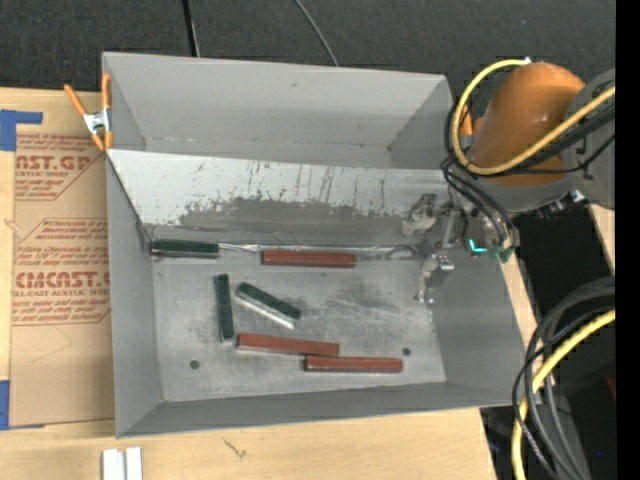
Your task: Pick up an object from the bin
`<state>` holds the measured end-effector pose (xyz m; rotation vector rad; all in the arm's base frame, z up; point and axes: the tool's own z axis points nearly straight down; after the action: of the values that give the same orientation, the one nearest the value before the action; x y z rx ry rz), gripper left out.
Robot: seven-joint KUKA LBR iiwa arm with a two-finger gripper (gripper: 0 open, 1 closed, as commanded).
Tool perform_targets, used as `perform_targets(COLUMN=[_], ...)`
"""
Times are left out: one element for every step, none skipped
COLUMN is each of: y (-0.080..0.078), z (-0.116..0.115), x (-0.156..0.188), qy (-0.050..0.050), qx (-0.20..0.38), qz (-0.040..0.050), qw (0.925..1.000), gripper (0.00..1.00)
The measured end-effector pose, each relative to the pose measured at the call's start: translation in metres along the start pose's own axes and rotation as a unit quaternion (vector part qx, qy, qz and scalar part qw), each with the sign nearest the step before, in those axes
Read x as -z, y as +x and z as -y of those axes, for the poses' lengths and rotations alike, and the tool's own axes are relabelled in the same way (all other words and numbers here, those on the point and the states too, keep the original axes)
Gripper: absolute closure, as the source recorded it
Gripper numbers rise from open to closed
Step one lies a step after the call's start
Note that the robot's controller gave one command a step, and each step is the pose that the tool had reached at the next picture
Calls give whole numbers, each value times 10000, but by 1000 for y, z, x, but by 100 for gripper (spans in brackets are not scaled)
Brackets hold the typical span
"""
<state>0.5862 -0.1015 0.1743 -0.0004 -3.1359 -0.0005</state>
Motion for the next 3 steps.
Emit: perform_targets(y=[-2, 26, 7], z=[0, -36, -43], x=[5, -48, -41], qy=[5, 6, -4], qx=[5, 777, -208], qz=[38, 45, 31], qw=[10000, 9970, 9998], gripper=[0, 0, 0])
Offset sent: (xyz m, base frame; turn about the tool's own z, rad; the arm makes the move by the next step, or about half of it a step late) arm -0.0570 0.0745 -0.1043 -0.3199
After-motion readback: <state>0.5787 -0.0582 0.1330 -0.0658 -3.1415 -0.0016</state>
